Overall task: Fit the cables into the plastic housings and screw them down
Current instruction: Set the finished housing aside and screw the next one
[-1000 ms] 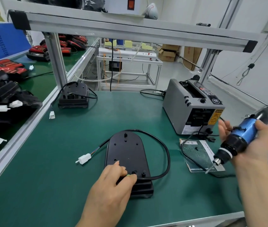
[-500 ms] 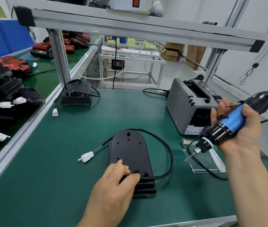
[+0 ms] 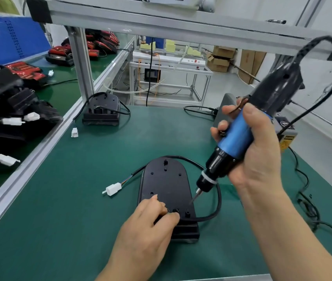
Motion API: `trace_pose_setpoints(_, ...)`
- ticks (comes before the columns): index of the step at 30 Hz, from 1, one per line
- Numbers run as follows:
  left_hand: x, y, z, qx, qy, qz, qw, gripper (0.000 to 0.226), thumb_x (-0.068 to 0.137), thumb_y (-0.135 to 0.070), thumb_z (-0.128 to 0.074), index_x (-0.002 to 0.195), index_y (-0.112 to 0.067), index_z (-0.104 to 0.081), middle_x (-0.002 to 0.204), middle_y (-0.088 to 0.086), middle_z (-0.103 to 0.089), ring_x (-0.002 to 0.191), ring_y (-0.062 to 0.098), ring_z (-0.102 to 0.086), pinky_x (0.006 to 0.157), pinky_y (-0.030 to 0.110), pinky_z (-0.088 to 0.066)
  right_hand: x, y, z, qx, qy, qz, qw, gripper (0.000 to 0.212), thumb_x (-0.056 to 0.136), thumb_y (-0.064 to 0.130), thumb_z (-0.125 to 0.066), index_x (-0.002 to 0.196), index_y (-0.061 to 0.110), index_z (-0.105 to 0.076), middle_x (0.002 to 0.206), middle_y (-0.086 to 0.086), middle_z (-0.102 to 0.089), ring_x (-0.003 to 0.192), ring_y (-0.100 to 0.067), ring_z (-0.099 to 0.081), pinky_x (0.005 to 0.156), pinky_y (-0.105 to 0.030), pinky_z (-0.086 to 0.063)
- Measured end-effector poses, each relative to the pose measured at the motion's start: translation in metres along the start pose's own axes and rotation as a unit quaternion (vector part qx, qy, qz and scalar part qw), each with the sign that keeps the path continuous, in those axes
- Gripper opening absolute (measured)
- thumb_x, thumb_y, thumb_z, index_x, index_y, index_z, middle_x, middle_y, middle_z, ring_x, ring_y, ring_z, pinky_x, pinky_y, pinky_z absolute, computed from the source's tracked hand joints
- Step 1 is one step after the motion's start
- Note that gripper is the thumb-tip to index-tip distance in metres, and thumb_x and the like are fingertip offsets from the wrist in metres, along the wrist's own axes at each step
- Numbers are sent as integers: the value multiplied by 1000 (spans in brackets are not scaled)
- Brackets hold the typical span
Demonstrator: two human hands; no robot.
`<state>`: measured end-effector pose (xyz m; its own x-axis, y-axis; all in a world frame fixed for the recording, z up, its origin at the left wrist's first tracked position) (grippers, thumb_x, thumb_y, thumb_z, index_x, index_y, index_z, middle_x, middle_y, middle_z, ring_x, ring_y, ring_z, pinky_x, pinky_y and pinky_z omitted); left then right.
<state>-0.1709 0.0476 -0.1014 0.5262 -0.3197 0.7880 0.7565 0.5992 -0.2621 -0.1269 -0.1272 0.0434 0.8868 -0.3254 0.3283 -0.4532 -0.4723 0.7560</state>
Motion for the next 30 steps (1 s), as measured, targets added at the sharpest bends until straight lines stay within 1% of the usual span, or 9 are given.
trace_pose_setpoints(1,0,0,0,0,2,1,1000,14,85,-10,-58,96,-17,-56,84,-1,-44,73,22,-52,101,26,-44,-2,-2,-4,-11,8,0,1000,14,78,22,-63,89,14,-60,82,-3,-68,58,-14,-57,62,-29,-53)
trace_pose_setpoints(4,0,0,-1,2,7,7,1000,17,83,-8,-60,96,-18,-56,85,-1,-44,73,22,-52,99,29,-46,-6,-8,-13,-30,19,-1,999,26,68,27,-69,89,14,-58,83,-3,-66,57,-14,-57,61,-29,-52)
trace_pose_setpoints(7,-1,0,0,3,9,10,1000,18,82,-7,-62,96,-17,-56,83,1,-46,74,22,-52,98,30,-46,-9,-10,-17,-42,21,9,999,25,66,27,-69,87,16,-60,83,-4,-65,56,-15,-55,59,-30,-52)
trace_pose_setpoints(10,0,-1,0,2,9,10,1000,16,84,-6,-60,96,-16,-57,81,3,-48,72,23,-52,98,31,-47,-10,-11,-19,-47,22,12,999,25,66,27,-69,87,17,-60,82,-4,-65,55,-15,-55,58,-29,-51)
trace_pose_setpoints(13,1,-1,1,2,11,14,1000,13,85,-7,-58,95,-16,-57,81,3,-48,71,23,-53,97,29,-47,-11,-11,-20,-55,21,8,998,28,70,21,-69,93,13,-56,80,-3,-65,55,-15,-54,58,-28,-51)
trace_pose_setpoints(16,1,-2,2,3,12,18,1000,13,85,-6,-57,94,-16,-57,79,4,-50,70,25,-53,97,30,-46,-12,-12,-19,-59,17,8,998,21,77,17,-62,96,12,-54,79,-2,-65,55,-15,-54,58,-29,-51)
trace_pose_setpoints(20,1,-2,2,14,18,24,999,13,84,-4,-57,92,-14,-61,76,6,-53,67,27,-54,99,30,-45,-13,-12,-21,-53,20,13,998,21,79,16,-59,98,10,-53,78,-1,-65,55,-15,-54,58,-28,-50)
trace_pose_setpoints(25,2,-3,3,27,29,31,999,17,75,3,-67,86,-9,-68,74,7,-55,67,27,-55,97,31,-46,-14,-14,-22,-53,34,13,998,21,79,15,-59,100,10,-55,75,0,-64,55,-15,-54,58,-28,-50)
trace_pose_setpoints(30,3,-4,4,35,36,33,998,16,72,3,-69,84,-8,-72,73,7,-54,66,28,-56,95,33,-48,-14,-16,-25,-57,58,12,997,23,78,12,-62,101,11,-59,73,0,-61,55,-15,-53,58,-29,-49)
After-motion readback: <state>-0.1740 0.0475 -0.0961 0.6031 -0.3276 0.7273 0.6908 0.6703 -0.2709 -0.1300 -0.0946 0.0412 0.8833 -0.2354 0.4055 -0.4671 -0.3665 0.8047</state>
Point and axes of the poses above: each hand's wrist, its own x-axis towards the middle knuckle, its own z-axis out of the back of the hand, y = z × x, the point moved 1 cm from there along x, towards the middle knuckle
